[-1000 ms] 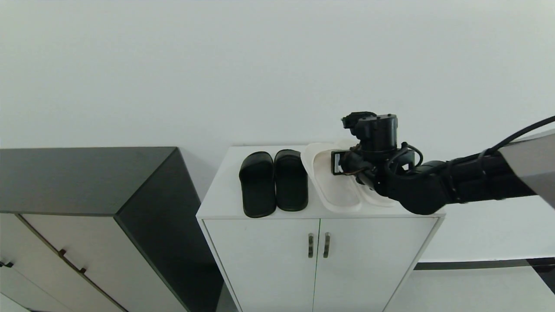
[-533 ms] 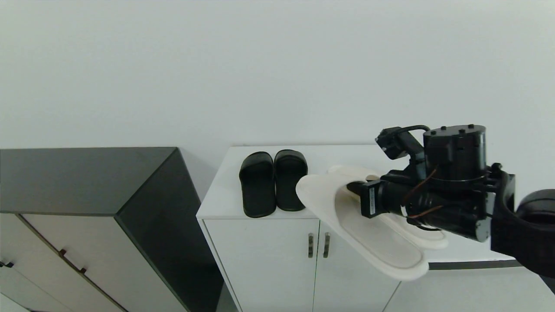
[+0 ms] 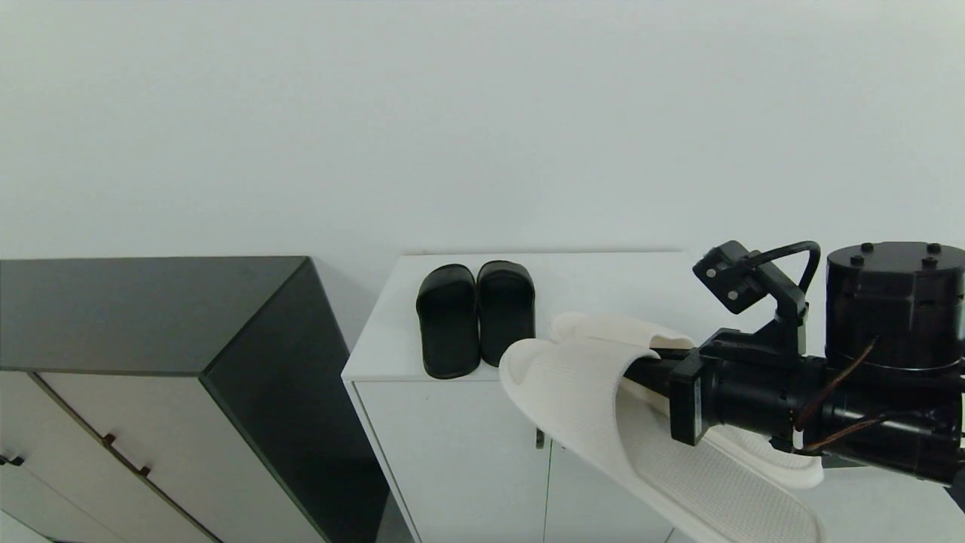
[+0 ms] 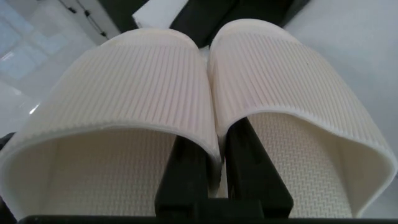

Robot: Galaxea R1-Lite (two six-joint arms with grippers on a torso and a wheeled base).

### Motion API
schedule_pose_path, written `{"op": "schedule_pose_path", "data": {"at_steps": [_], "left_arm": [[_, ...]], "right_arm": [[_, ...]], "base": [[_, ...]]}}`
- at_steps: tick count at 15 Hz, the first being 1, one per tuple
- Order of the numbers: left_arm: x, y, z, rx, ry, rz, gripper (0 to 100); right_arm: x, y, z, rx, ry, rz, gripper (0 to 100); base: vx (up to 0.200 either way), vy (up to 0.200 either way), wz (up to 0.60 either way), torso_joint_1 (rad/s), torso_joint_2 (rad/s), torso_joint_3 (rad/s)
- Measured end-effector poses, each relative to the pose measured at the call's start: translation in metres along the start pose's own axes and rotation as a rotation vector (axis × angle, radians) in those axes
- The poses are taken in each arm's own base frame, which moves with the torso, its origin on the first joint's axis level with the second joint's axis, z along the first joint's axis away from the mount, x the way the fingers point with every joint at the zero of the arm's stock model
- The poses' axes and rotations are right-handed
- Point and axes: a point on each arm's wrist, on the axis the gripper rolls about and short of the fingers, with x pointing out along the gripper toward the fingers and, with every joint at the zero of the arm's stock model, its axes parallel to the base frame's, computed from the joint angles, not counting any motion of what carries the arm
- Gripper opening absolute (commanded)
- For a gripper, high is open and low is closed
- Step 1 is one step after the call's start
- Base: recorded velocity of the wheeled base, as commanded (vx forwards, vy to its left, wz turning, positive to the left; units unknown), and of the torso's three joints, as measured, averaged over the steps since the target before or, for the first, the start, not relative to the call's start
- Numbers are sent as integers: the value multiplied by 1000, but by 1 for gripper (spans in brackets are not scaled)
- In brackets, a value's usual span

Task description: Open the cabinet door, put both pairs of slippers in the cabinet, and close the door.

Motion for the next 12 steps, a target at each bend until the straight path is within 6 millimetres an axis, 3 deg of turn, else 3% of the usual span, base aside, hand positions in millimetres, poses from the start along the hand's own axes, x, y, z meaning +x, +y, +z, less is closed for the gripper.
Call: {"op": "schedule_pose_path", "data": {"at_steps": [2, 12], "left_arm": [[0, 0, 0, -2, 0, 0, 0], [0, 0, 0, 1, 0, -1, 0]], "right_arm": [[-3, 1, -1, -1, 1, 14, 0], [-5, 3, -4, -3, 8, 28, 0]], "base": [[-200, 0, 0, 14, 5, 0], [0, 0, 0, 0, 0, 0]]}}
